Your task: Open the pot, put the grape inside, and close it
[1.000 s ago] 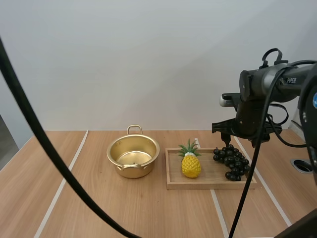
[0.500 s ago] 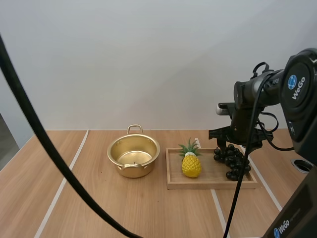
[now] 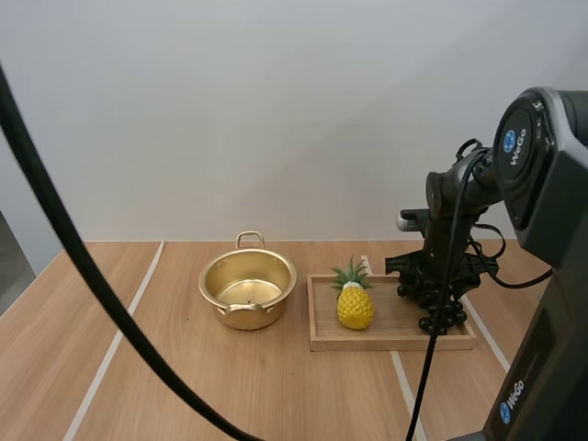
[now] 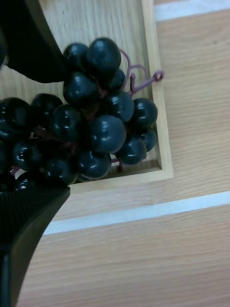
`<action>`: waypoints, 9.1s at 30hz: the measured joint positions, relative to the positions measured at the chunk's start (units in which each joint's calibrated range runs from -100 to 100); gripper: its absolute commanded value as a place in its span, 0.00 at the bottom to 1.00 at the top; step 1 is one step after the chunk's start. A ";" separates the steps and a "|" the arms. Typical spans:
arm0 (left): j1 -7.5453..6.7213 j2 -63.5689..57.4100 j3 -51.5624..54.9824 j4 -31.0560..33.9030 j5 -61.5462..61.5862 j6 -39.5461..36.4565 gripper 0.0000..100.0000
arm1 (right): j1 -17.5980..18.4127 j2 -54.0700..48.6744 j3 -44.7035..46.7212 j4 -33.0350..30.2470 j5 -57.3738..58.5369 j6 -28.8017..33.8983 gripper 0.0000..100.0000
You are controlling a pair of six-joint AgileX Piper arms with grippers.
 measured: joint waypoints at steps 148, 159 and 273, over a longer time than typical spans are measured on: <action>0.00 -6.35 -0.31 1.30 7.93 0.93 0.00 | 22.86 11.99 -17.95 25.53 -4.59 -41.00 0.00; 0.00 -6.35 -0.31 1.30 7.93 0.93 0.00 | 22.86 14.06 -18.36 24.40 -3.99 -39.94 0.00; 0.00 7.13 -0.31 3.36 39.75 0.78 0.00 | 2.65 -43.36 -30.54 17.74 -5.02 -13.33 0.00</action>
